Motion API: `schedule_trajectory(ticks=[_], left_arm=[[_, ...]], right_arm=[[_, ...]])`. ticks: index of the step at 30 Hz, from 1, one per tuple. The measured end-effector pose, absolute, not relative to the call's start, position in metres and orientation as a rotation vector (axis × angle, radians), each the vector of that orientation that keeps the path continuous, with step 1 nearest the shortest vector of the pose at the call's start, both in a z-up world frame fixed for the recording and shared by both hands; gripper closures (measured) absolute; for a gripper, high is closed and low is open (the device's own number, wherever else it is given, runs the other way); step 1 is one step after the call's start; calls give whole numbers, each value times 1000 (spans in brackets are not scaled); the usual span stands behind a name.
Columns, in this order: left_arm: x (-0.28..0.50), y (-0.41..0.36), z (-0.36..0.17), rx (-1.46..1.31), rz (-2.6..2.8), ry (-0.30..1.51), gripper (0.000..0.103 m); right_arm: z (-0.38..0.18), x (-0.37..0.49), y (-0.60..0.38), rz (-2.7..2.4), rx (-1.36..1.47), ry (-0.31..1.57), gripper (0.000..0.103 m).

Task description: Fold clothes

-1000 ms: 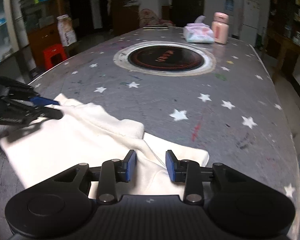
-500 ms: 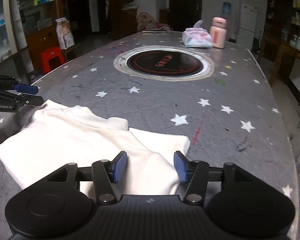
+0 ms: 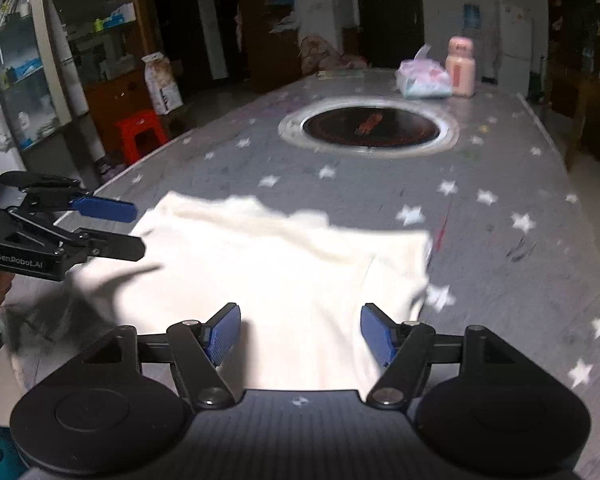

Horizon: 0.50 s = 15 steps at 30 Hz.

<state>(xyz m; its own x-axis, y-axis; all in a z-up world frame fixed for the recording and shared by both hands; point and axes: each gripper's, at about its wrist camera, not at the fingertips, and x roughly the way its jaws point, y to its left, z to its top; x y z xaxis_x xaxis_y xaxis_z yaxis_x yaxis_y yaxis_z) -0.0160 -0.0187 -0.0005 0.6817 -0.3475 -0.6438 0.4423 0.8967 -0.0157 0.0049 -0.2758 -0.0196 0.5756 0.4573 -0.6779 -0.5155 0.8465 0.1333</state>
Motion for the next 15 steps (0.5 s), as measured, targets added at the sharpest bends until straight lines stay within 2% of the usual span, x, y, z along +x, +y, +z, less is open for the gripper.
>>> schedule_trajectory(ticks=[6, 15], left_arm=[[-16, -20, -9, 153, -421, 709, 43], [-18, -24, -13, 177, -419, 706, 36]], right_arm=[[-15, 9, -281, 561, -74, 767, 37], [-12, 49, -259, 605, -66, 788, 68]])
